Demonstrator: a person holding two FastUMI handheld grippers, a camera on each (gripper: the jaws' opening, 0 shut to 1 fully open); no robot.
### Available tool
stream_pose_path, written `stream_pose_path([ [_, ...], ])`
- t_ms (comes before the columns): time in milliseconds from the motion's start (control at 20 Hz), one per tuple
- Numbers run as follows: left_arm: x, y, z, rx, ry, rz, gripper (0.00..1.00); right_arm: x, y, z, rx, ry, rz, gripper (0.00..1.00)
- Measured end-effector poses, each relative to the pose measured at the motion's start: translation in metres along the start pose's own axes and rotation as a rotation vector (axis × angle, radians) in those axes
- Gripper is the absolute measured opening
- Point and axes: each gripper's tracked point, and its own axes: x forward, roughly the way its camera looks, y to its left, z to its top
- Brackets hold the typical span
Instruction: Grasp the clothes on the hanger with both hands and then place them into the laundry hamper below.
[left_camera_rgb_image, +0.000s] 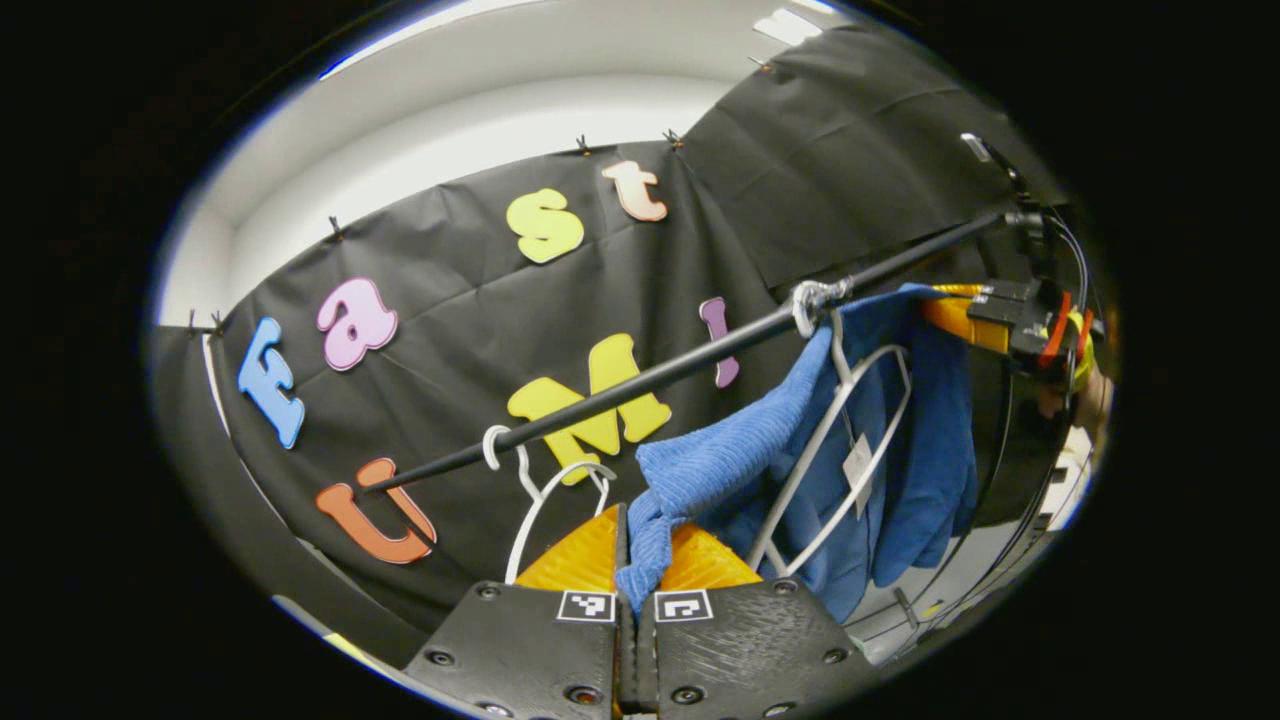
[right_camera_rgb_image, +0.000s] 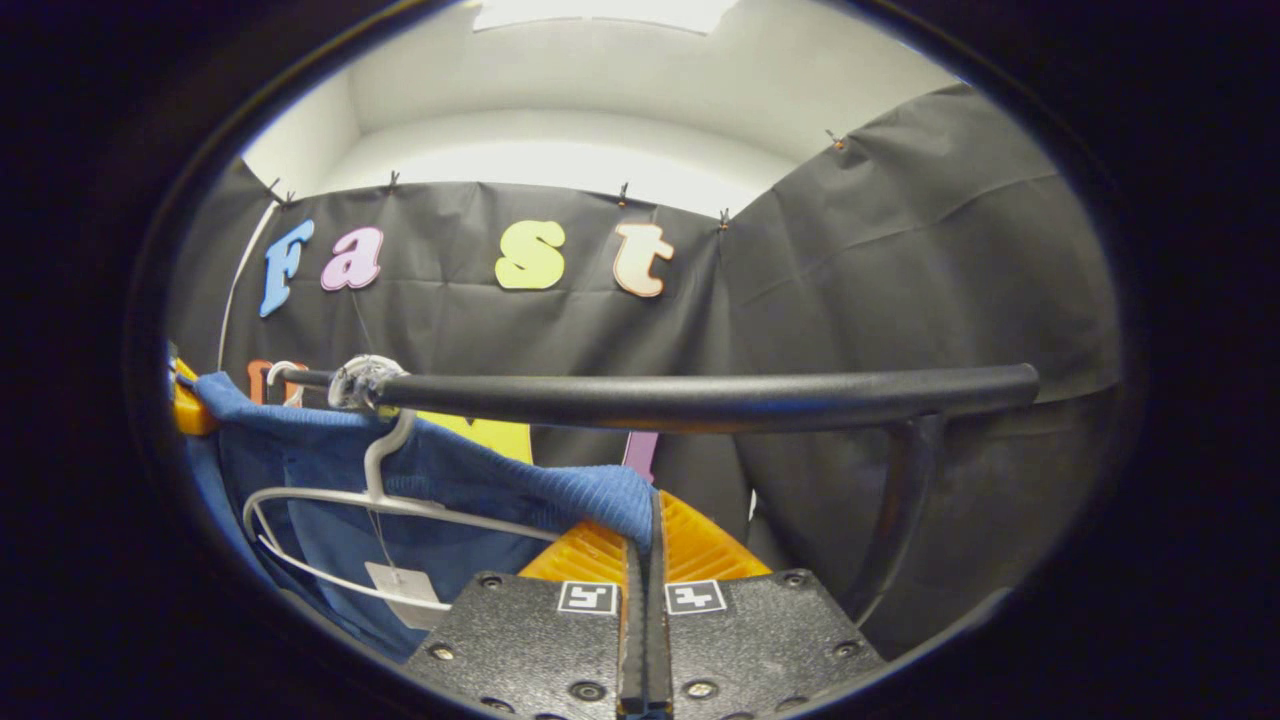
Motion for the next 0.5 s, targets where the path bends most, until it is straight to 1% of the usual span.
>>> stream_pose_path([
  [100,0.007,-0.004,-0.015,0.002,0.002,-0.031,0.01,0.005,-0.001,-0.007,0.0,0.016,-0.006,0.05],
  [150,0.013,-0.007,-0.019,-0.013,-0.006,-0.057,0.05,0.009,-0.003,-0.01,0.003,0.025,-0.01,0.05],
  [200,0.017,-0.01,-0.023,-0.03,-0.02,-0.091,0.01,0.012,-0.005,-0.013,0.01,0.034,-0.013,0.05],
  [250,0.024,-0.011,-0.027,-0.044,-0.028,-0.12,0.01,0.015,-0.004,-0.015,0.021,0.041,-0.01,0.05],
  [300,0.029,-0.013,-0.03,-0.051,-0.034,-0.152,0.05,0.019,-0.004,-0.016,0.021,0.046,-0.01,0.04],
  [350,0.035,-0.015,-0.035,-0.046,-0.038,-0.177,0.01,0.02,-0.003,-0.016,0.013,0.042,-0.011,0.05],
  [500,0.042,-0.024,-0.052,-0.024,-0.03,-0.248,0.01,0.026,-0.003,-0.023,-0.017,0.05,-0.021,0.05],
])
